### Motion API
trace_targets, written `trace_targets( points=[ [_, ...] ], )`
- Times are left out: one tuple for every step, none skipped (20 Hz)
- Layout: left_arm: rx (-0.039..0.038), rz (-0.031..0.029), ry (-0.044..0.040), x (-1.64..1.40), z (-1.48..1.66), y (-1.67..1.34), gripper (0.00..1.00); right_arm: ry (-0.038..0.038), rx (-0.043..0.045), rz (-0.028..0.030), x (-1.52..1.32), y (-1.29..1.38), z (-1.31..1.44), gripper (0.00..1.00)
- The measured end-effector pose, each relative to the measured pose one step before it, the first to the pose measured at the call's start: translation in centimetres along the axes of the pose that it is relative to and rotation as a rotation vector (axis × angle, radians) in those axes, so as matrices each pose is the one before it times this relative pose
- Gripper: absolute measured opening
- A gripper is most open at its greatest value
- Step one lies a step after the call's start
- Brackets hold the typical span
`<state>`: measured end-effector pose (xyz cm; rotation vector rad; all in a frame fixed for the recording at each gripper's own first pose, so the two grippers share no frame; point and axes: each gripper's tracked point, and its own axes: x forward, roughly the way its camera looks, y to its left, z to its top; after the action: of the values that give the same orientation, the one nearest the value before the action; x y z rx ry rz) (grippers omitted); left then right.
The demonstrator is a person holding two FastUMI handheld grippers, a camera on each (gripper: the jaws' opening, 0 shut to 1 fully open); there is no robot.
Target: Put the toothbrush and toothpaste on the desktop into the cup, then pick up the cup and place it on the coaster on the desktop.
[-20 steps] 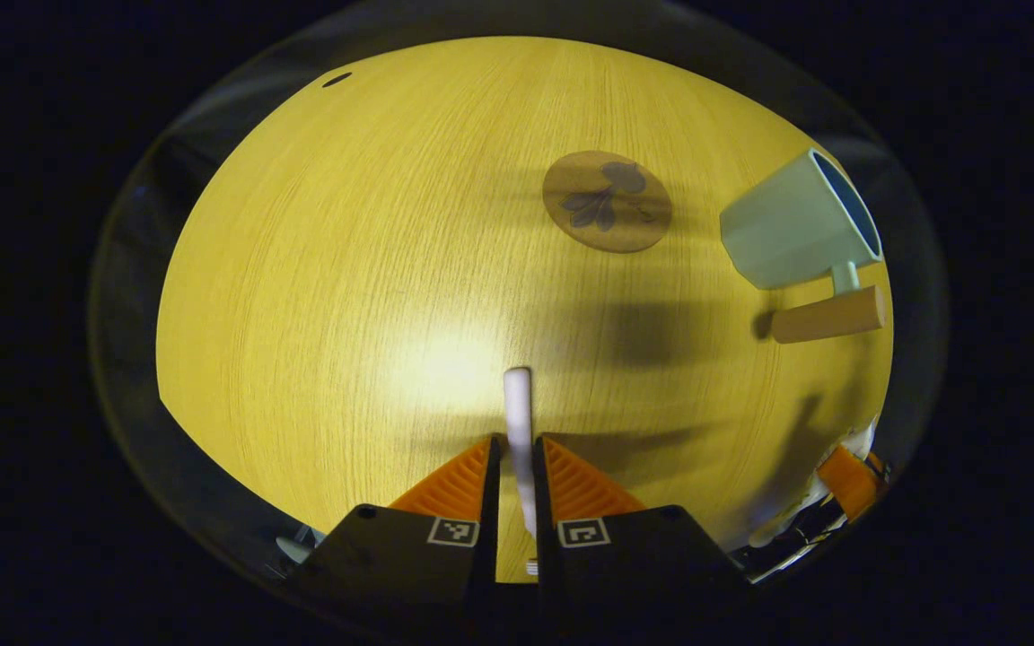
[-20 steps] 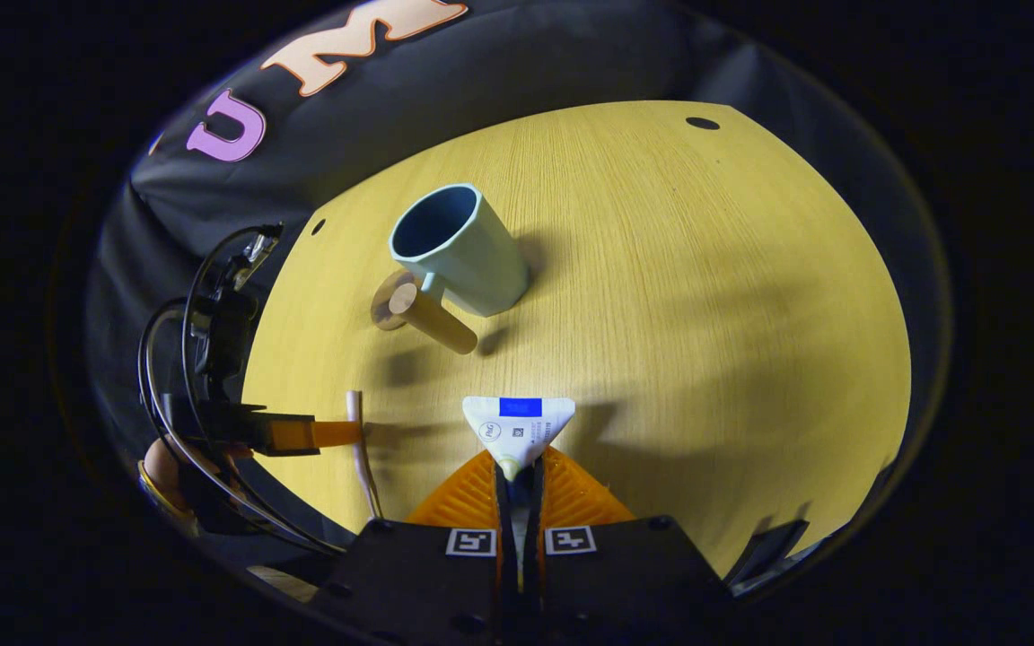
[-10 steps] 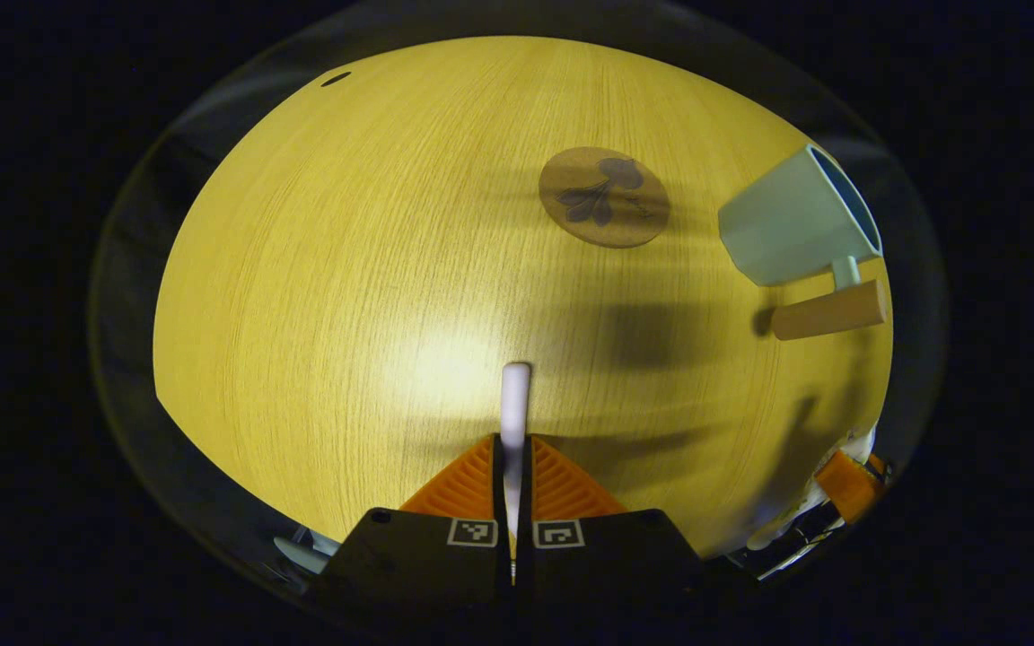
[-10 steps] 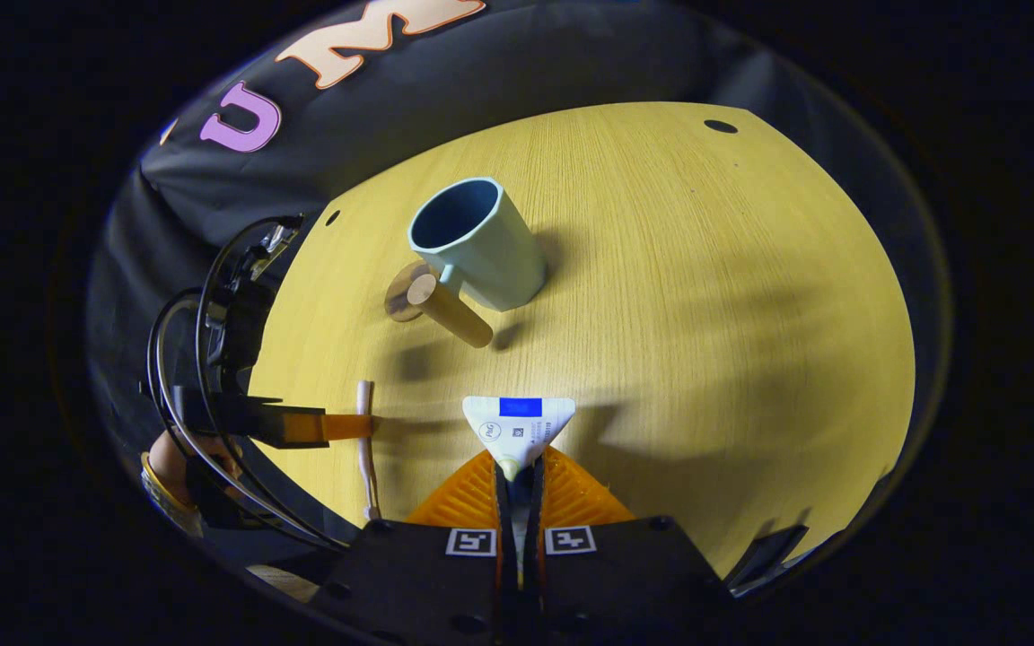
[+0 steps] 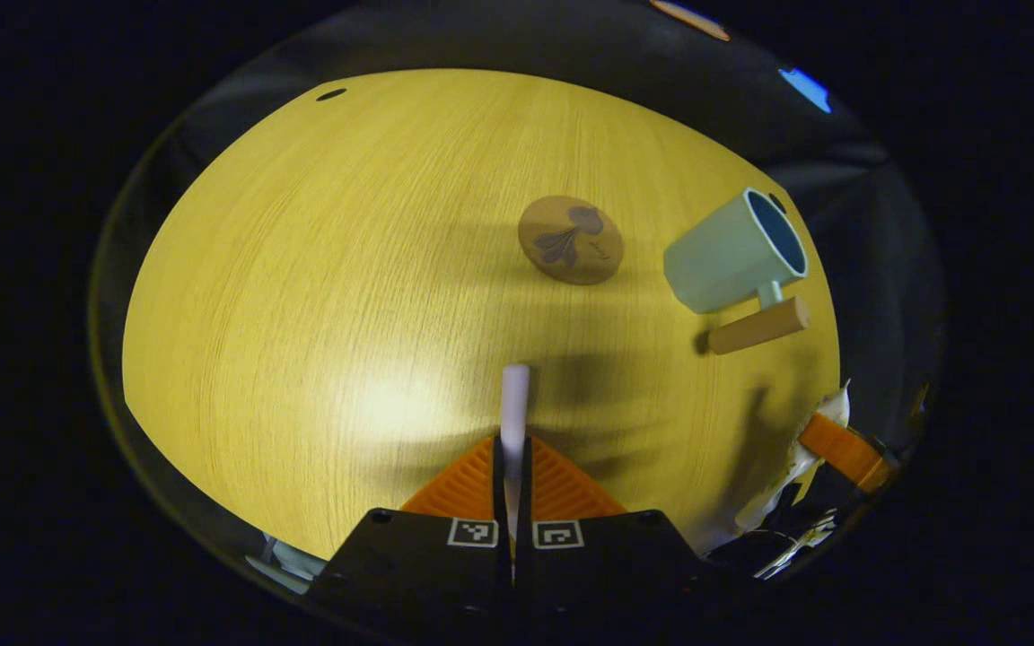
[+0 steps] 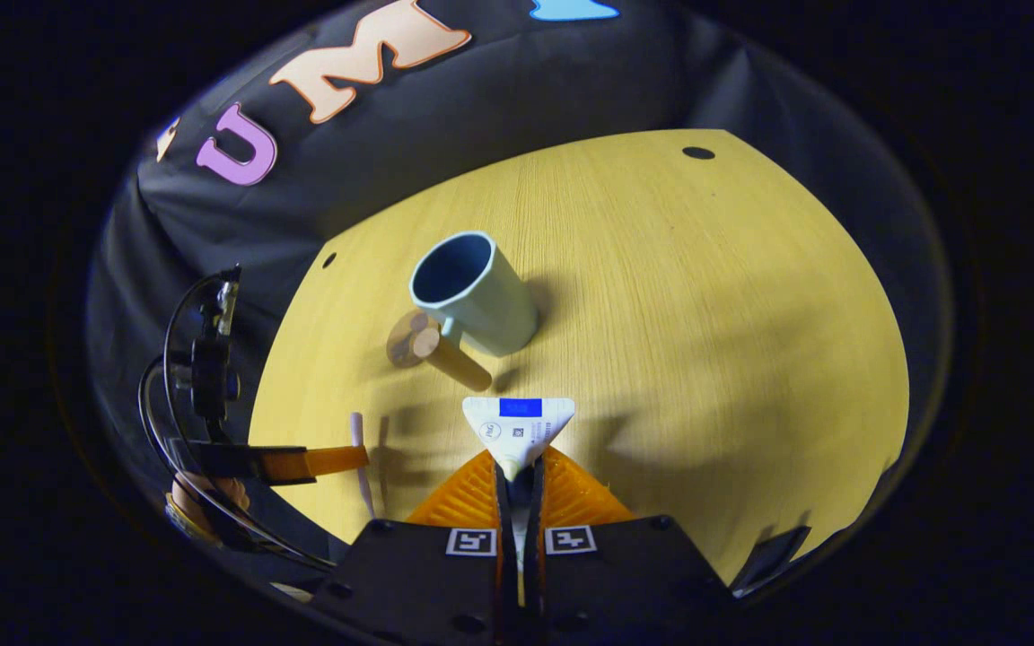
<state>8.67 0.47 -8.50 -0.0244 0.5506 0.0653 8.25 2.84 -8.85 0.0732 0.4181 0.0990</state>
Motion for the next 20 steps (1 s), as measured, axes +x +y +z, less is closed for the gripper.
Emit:
trace_targets(
  points=[
    [0.01906,-0.01337,-0.0325,-0.511,0.995,-0.09,0.0,-0.04271,-0.00647,0.00109,-0.21,0.179,1.12,0.05],
    [0.0164,-0.01416,-0.02846,-0.432,1.042,-0.087,0.0,-0.0422,-0.00658,-0.00267,-0.152,0.174,1.047,0.05],
    [0.01535,-0.01567,-0.03072,-0.381,1.157,-0.097,0.0,-0.03995,-0.00218,-0.0008,-0.196,0.291,1.003,0.01],
    [0.00965,-0.00914,-0.02175,-0.444,1.11,0.014,0.0,-0.03352,0.00721,0.0076,-0.338,0.562,1.045,0.05],
    [0.00987,-0.01339,-0.02235,-0.562,1.173,-0.059,0.0,-0.03442,0.0124,0.01352,-0.093,0.786,1.042,0.05],
    [0.00628,-0.01853,-0.03445,-0.577,1.403,-0.113,0.0,-0.03578,0.00712,0.014,-0.275,0.707,0.97,0.05],
    [0.0064,-0.02196,-0.03188,-0.382,0.309,-0.62,0.0,-0.04003,-0.00121,0.00718,-0.287,0.819,1.312,0.05],
    [0.01257,-0.02236,-0.02534,-0.523,0.972,-0.068,0.0,-0.0418,-0.00432,0.00601,0.002,0.616,1.476,0.05],
    [0.01959,-0.01855,-0.02786,-0.225,1.149,-0.156,0.0,-0.03272,-0.00578,0.01389,-0.098,0.479,0.91,0.05],
    [0.02402,-0.01549,-0.0263,-0.34,0.853,-0.012,0.0,-0.03757,-0.00105,0.0037,-0.04,0.419,1.089,0.05],
    [0.02446,-0.01516,-0.02906,-0.199,0.92,-0.023,0.0,-0.03199,-0.00401,0.01447,0.198,0.836,1.097,0.05],
    [0.0238,-0.0192,-0.03504,-0.243,1.114,-0.12,0.0,-0.0369,-0.00182,0.00977,0.159,0.957,1.252,0.05],
    [0.01999,-0.02019,-0.04074,-0.021,0.916,-0.179,0.0,-0.04014,-0.00149,0.00886,0.507,0.476,1.291,0.05],
    [0.01274,-0.02917,-0.04846,0.101,1.203,-0.367,0.0,-0.03574,-0.00112,0.00471,0.199,-0.09,0.928,0.05],
    [0.00996,-0.03644,-0.05328,0.384,1.074,-0.486,0.0,-0.03277,0.00294,0.00678,0.379,0.218,0.879,0.05],
    [0.0111,-0.01993,-0.04848,0.336,1.052,-0.18,0.0,-0.02538,0.00724,0.00619,0.861,0.619,0.48,0.05],
    [0.01095,-0.01224,-0.05039,0.282,1.146,0.132,0.0,-0.02211,0.00097,0.00367,0.871,0.445,0.404,0.05],
    [0.00997,-0.01689,-0.04822,0.359,1.147,-0.053,0.0,-0.02378,-0.01104,-0.00375,0.74,0.151,0.168,0.05],
    [0.00687,-0.01465,-0.03828,0.409,0.73,-0.092,0.0,-0.03134,-0.0235,-0.00144,0.553,-0.014,0.036,0.05],
    [0.00831,-0.02245,-0.02401,0.492,0.609,-0.197,0.0,-0.03078,-0.0252,0.00065,0.623,0.002,0.19,0.05]
  ],
)
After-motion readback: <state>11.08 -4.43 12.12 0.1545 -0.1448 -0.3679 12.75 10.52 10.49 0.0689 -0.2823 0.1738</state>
